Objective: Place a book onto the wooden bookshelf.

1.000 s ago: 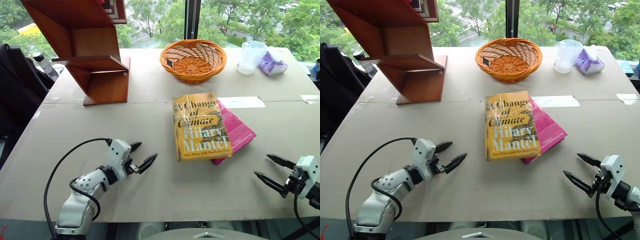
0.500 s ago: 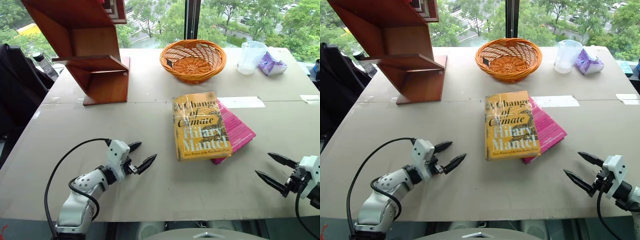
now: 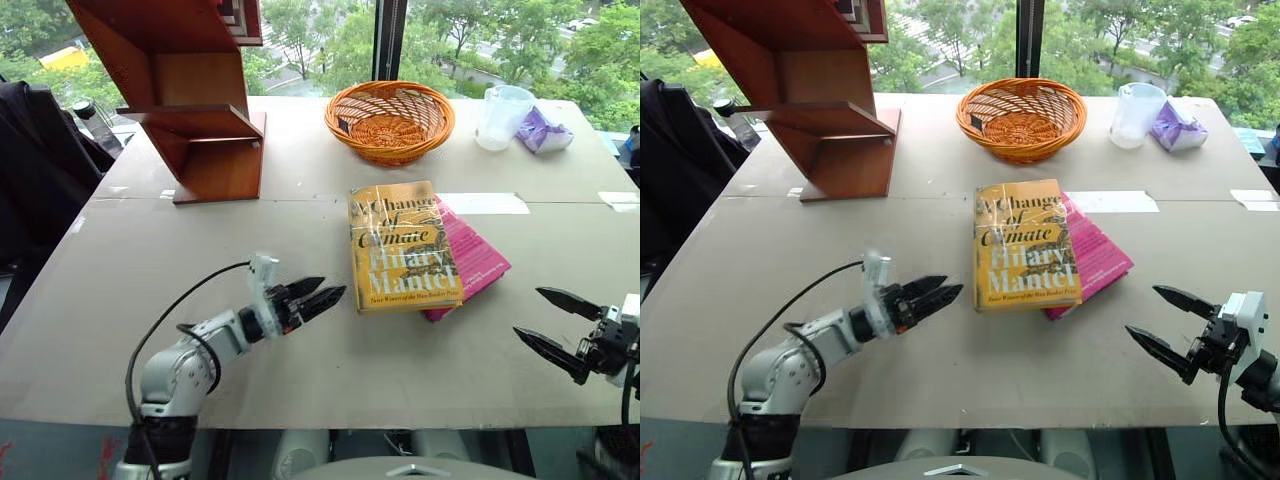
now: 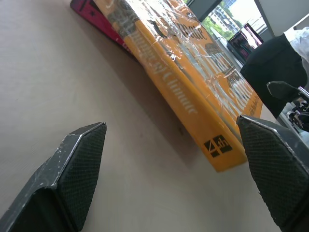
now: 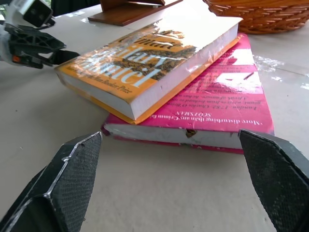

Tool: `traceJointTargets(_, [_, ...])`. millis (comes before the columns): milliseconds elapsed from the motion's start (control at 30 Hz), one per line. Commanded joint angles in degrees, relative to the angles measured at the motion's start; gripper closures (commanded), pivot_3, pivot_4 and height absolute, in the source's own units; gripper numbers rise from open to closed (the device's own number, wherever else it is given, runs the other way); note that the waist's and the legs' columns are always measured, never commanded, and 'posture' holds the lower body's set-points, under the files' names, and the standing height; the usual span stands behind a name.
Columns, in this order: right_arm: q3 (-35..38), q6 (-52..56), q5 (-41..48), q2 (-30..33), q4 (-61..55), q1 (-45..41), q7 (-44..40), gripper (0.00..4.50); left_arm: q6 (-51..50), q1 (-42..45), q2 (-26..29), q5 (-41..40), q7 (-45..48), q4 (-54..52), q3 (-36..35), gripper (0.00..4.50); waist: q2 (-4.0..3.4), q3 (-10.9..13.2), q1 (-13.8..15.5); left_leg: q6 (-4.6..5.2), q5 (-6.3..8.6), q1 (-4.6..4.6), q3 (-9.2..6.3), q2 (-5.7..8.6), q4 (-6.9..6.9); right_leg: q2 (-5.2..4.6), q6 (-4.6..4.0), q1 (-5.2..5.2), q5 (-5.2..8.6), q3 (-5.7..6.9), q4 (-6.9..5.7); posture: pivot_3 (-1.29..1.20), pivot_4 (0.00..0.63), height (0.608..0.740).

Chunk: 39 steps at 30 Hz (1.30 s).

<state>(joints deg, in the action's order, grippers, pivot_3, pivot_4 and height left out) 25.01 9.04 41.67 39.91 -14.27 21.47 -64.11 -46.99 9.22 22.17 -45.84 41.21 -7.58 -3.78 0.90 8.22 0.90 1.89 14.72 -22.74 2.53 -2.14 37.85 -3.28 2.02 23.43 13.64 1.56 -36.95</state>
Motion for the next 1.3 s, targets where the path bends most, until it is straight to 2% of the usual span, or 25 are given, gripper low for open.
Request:
traceJointTargets(33, [3.0, 5.0, 4.8, 1.9, -5.6, 1.5, -0.1, 0.00, -7.3, 7.3, -2.8, -4.5, -1.7, 7.1, -1.2, 0.05, 0.09, 0.1, 0.0, 0.00, 0.00, -0.02, -0.03, -0.02, 0.02, 0.08, 0.00, 0.00, 0.00, -0.03, 0.00, 0.00, 0.150, 0.740])
traceJointTargets(167, [3.6, 7.3, 6.0, 2.1, -8.1, 2.2, 0.5, 0.00, -13.8, 16.5, -6.6, -5.5, -3.7, 18.9, -2.9, 0.05, 0.24, 0.1, 0.0, 0.00, 0.00, -0.08, -0.12, -0.02, 0.08, 0.17, 0.15, -0.01, -0.12, -0.03, 0.00, 0.00, 0.150, 0.740])
traceJointTargets(267, [4.1, 6.6, 5.6, 1.1, -8.9, 1.9, 1.0, 0.00, -19.0, 22.0, -8.2, -5.1, -1.1, 26.6, -1.3, 0.05, 0.24, 0.1, 0.0, 0.00, 0.00, -0.09, -0.11, 0.00, 0.11, 0.17, 0.18, -0.01, -0.14, -0.05, 0.00, 0.00, 0.150, 0.740])
traceJointTargets(333, [4.4, 3.5, 3.5, -0.4, -8.7, 1.0, 1.8, 0.00, -20.1, 24.2, -8.4, -3.7, 1.6, 29.1, 1.0, 0.05, 0.26, 0.2, 0.1, 0.00, 0.00, -0.12, -0.12, 0.01, 0.15, 0.17, 0.18, -0.02, -0.13, -0.05, 0.00, 0.00, 0.150, 0.740])
traceJointTargets(467, [5.6, 4.5, 5.4, -0.9, -9.6, 1.6, 1.0, 0.00, -20.8, 27.1, -8.4, -2.3, 4.6, 32.9, 1.4, 0.05, 0.26, 0.2, 0.1, 0.00, 0.01, -0.24, -0.19, 0.06, 0.30, 0.22, 0.06, -0.04, -0.09, -0.15, 0.00, 0.00, 0.150, 0.740])
traceJointTargets(500, [5.7, 4.4, 5.6, -1.0, -9.8, 1.7, 0.9, 0.00, -20.8, 27.4, -8.1, -1.9, 5.4, 33.6, 1.4, 0.56, 0.26, 0.2, 0.0, 0.00, 0.01, -0.25, -0.18, 0.05, 0.33, 0.22, -0.05, -0.04, -0.15, -0.17, 0.00, 0.00, 0.150, 0.740])
traceJointTargets(567, [5.7, 4.3, 5.5, -1.2, -10.0, 2.1, 0.9, 0.00, -21.8, 27.8, -7.8, -2.5, 6.0, 34.0, 0.1, 1.23, 0.28, 0.2, -0.1, 0.00, 0.01, -0.24, -0.15, 0.05, 0.33, 0.23, -0.07, -0.04, -0.17, -0.22, 0.00, 0.00, 0.150, 0.740])
traceJointTargets(667, [5.4, 4.3, 5.4, -1.3, -10.0, 2.2, 0.9, 0.00, -22.9, 27.5, -7.2, -2.9, 6.7, 32.7, -0.6, 2.60, 0.28, 0.2, -0.1, 0.00, 0.01, -0.24, -0.18, 0.00, 0.33, 0.27, -0.07, -0.03, -0.17, -0.21, 0.00, 0.00, 0.150, 0.740])
traceJointTargets(700, [5.4, 4.3, 5.4, -1.3, -10.0, 2.1, 0.9, 0.00, -23.1, 27.3, -7.2, -2.9, 6.9, 32.4, -0.8, 2.90, 0.29, 0.2, -0.1, 0.00, 0.01, -0.22, -0.19, 0.00, 0.33, 0.27, -0.08, -0.03, -0.17, -0.21, -0.02, 0.00, 0.150, 0.740])
traceJointTargets(733, [5.2, 4.4, 5.4, -1.3, -9.9, 1.8, 0.9, 0.00, -22.9, 27.1, -7.1, -2.8, 7.0, 31.7, -1.1, 3.51, 0.28, 0.2, -0.1, 0.00, 0.01, -0.22, -0.20, -0.01, 0.33, 0.27, -0.13, -0.03, -0.14, -0.19, -0.03, 0.00, 0.150, 0.740])
traceJointTargets(800, [4.9, 4.5, 5.4, -1.1, -9.7, 1.1, 0.8, 0.00, -21.5, 26.7, -7.1, -2.3, 6.9, 30.2, -1.5, 3.76, 0.29, 0.3, -0.1, 0.00, 0.01, -0.22, -0.21, 0.00, 0.34, 0.27, -0.14, -0.03, -0.13, -0.19, -0.04, 0.00, 0.150, 0.740])
traceJointTargets(900, [4.6, 5.1, 6.5, -0.8, -8.7, -2.3, 1.2, 0.00, -13.1, 25.1, -5.1, -0.4, 7.7, 16.3, -1.1, 3.83, 0.35, 0.5, -0.3, 0.00, 0.01, -0.23, -0.16, -0.02, 0.35, 0.26, -0.20, -0.01, -0.17, -0.26, -0.05, 0.00, 0.150, 0.740])
traceJointTargets(1033, [4.4, 6.7, 8.8, -1.0, -7.7, -7.2, 2.1, 0.00, 7.0, 25.7, 1.6, 11.6, 12.0, 2.9, 4.2, 3.83, 0.38, 0.7, 0.0, -0.01, 0.01, -0.23, -0.14, -0.05, 0.34, 0.26, -0.24, 0.02, -0.19, -0.47, -0.09, 0.00, 0.150, 0.740])
traceJointTargets(1133, [3.8, 7.9, 11.1, -1.5, -7.2, -11.5, 3.5, 0.00, 19.2, 31.7, 6.5, 19.9, 12.4, 1.9, 4.9, 3.83, 0.36, 0.8, 0.3, -0.01, 0.01, -0.23, -0.06, -0.02, 0.34, 0.22, -0.26, 0.02, -0.20, -0.58, -0.09, 0.00, 0.150, 0.740])
traceJointTargets(1233, [2.7, 10.0, 13.1, -1.9, -6.9, -16.5, 5.5, 0.00, 35.9, 40.8, 15.9, 35.3, 12.6, 6.7, 8.6, 3.83, 0.52, 1.0, 0.2, -0.01, 0.01, -0.33, -0.03, 0.02, 0.43, 0.47, -0.25, 0.07, -0.21, -0.71, -0.06, 0.00, 0.150, 0.740])
traceJointTargets(1300, [2.3, 11.3, 14.4, -2.2, -6.8, -19.3, 6.9, 0.00, 44.4, 46.2, 20.7, 42.6, 11.7, 11.2, 10.3, 3.83, 0.53, 1.0, 0.1, 0.00, 0.01, -0.34, 0.05, 0.03, 0.42, 0.53, -0.21, 0.08, -0.23, -0.86, -0.01, 0.00, 0.150, 0.740])
